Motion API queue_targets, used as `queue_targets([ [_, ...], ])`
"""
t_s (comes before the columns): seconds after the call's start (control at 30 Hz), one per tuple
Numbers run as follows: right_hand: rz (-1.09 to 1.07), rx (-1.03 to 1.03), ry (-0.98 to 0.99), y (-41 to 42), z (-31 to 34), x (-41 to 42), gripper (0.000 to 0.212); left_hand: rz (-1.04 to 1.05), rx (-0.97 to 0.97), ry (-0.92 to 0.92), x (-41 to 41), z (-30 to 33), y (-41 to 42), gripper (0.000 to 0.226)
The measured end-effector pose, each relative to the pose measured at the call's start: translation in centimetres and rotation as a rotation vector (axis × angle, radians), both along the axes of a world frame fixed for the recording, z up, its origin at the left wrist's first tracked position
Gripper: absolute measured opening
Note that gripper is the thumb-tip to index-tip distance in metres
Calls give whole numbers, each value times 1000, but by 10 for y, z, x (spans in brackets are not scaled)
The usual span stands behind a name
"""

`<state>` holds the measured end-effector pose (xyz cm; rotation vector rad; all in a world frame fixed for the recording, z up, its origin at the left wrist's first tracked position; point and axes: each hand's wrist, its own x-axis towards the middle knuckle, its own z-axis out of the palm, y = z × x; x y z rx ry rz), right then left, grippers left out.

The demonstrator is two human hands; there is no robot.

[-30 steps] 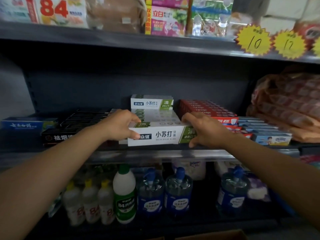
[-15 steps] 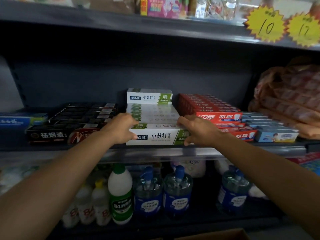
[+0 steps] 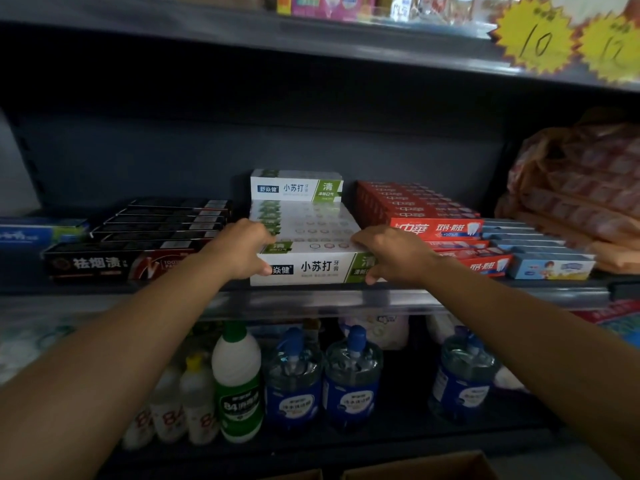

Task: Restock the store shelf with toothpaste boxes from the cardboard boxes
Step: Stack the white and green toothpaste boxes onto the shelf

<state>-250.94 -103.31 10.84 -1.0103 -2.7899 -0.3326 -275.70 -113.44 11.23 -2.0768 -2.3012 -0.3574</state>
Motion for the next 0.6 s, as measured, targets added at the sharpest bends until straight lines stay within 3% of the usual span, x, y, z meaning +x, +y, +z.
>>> queue_targets([
  [0.6, 8, -88, -25, -4, 2, 13, 62, -42, 1, 38, 6, -2, -4, 45],
])
